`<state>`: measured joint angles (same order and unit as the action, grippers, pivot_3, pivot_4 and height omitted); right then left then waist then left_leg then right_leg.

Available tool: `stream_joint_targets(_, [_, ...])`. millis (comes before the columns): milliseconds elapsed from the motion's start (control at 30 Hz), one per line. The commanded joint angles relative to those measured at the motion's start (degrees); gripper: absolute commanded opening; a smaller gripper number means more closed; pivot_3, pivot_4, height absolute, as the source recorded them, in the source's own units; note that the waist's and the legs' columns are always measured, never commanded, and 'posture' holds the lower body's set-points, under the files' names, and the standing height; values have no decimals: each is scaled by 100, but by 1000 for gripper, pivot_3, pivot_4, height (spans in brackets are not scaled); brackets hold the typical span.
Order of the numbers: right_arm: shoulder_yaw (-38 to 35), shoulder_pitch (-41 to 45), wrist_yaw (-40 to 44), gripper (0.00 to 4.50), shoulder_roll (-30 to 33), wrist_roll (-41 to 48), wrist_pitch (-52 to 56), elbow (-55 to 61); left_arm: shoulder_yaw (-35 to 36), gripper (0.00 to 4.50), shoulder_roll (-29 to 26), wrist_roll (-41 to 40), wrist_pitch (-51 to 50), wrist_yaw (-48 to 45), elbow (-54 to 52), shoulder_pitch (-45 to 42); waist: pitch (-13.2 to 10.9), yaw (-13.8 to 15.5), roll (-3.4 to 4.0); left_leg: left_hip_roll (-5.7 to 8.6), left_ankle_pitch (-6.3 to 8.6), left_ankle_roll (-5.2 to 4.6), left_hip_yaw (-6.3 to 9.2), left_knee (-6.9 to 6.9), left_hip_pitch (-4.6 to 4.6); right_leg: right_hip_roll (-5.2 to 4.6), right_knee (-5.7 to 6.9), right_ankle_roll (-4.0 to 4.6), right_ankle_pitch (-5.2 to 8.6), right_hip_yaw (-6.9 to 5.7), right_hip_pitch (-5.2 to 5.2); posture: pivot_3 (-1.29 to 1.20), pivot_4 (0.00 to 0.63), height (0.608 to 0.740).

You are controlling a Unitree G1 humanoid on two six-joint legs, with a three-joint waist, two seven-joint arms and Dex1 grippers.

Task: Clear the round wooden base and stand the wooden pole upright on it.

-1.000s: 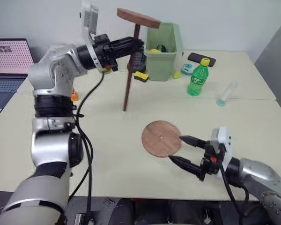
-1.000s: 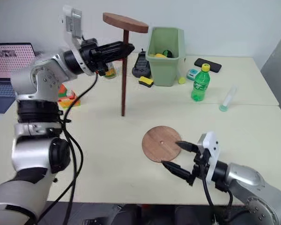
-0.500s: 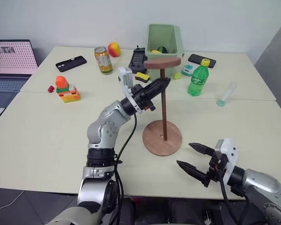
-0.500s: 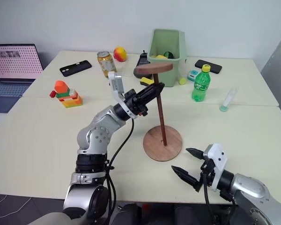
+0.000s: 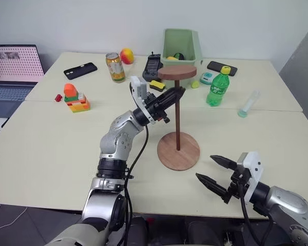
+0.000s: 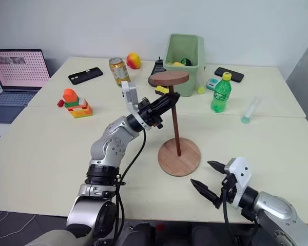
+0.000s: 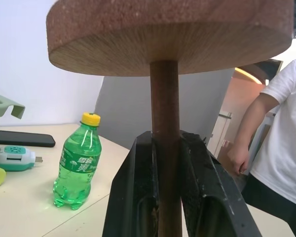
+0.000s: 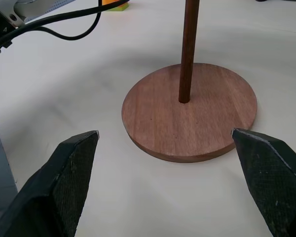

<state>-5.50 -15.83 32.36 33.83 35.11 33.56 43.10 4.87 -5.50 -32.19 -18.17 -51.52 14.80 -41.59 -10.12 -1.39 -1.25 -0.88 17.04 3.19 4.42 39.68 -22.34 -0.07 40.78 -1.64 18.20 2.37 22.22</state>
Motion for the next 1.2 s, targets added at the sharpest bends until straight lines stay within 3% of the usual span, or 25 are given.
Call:
stream_joint_targets(33, [-69,138,-67,4500,9,116,31,225,-82,248,-105,176,278,-131,122,-90,0,-1,0,0,0,0,0,0,1,0,0,0,0,0,-1,0,150,740])
stream_joint_targets(333, [-55,235,-202,4500,35,101,227,258,-743,248,-695,362,457,-956,-737,726,3,-13,2,0,0,0,5,-13,26,-3,-2,-1,1,7,-15,0,150,740])
stream_joint_targets(467, [-73,254,-237,4500,32,128,291,265,-863,248,-1037,667,654,-971,-386,1054,46,-15,11,1,0,-1,3,-80,134,-5,-61,-2,3,9,-118,0,150,740])
stream_joint_targets(733, [-70,247,-311,4500,-4,185,376,304,-1186,248,-1254,844,766,-1009,24,1095,165,-17,16,2,3,-4,8,-141,253,-4,-169,-29,21,-5,-265,0,150,740])
stream_joint_targets(1200, [-64,395,-536,4500,-86,355,590,262,-1801,248,-1604,1104,751,-1048,21,1374,293,-15,28,2,3,-3,15,-182,269,-10,-200,-26,34,0,-293,0,150,740])
